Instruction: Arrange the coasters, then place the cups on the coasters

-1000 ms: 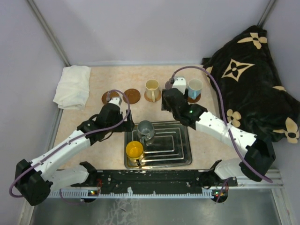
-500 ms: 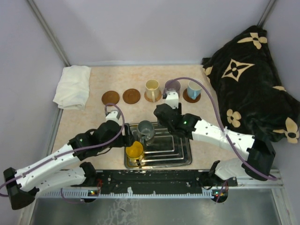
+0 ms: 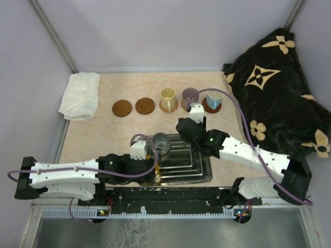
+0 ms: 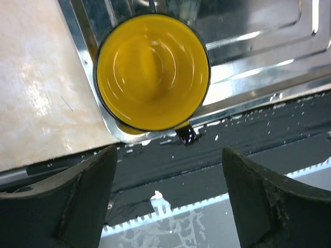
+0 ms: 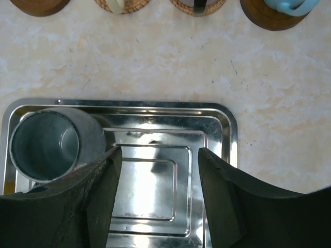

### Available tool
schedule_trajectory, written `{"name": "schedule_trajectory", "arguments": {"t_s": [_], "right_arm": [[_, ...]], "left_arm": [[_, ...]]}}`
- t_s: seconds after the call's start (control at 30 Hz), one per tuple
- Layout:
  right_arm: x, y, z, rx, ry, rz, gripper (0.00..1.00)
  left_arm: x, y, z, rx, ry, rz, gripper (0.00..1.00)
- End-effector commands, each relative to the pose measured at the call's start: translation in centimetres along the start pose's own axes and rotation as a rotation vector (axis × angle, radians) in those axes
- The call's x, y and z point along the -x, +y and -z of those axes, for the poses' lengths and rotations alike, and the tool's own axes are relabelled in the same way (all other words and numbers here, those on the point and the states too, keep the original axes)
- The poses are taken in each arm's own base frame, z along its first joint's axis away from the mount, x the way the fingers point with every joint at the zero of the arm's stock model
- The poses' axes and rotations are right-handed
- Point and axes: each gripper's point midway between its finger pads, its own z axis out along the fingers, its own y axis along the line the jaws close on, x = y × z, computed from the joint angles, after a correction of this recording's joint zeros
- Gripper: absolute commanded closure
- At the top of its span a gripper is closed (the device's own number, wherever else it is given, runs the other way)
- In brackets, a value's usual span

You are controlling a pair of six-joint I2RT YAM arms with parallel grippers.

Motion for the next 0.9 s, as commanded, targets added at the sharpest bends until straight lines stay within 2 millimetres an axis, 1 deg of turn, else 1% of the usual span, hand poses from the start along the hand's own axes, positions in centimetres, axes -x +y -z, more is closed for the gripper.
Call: {"name": "schedule_trajectory", "arguments": {"t_s": [0.0, 0.1, 0.27, 0.47, 0.57, 0.7, 0.87], "right_arm": [[1.1, 0.2, 0.7, 0.025, -0.047, -0.073, 0.39], [0.9, 0.0, 0.8, 0.039, -0.050, -0.076, 0.39], [0.8, -0.3, 1.4, 0.065, -0.058, -0.066, 0.39], [0.4, -1.5, 2.1, 0.067, -0.067, -0.033, 0.38], [0.3, -2.0, 2.3, 0.065, -0.076, -0.034, 0.38], [0.4, -1.9, 2.5, 0.082, -0.081, -0.044, 0.38], [0.2, -1.8, 2.6, 0.097, -0.073, -0.021, 0.38]], "left_arm": [[-1.5, 0.0, 0.7, 0.052, 0.015, 0.049, 0.12], [-2.3, -0.3, 0.4, 0.085, 0.027, 0.020, 0.12], [-2.2, 0.2, -0.2, 0.156, -0.001, 0.041, 0.12], [-2.0, -0.9, -1.3, 0.112, -0.038, 0.061, 0.16], [-2.1, -1.2, -1.7, 0.140, -0.036, 0.037, 0.17], [-2.5, -1.2, -2.3, 0.201, -0.028, 0.025, 0.17], [-2.7, -1.2, -2.7, 0.234, -0.022, 0.013, 0.17]]}}
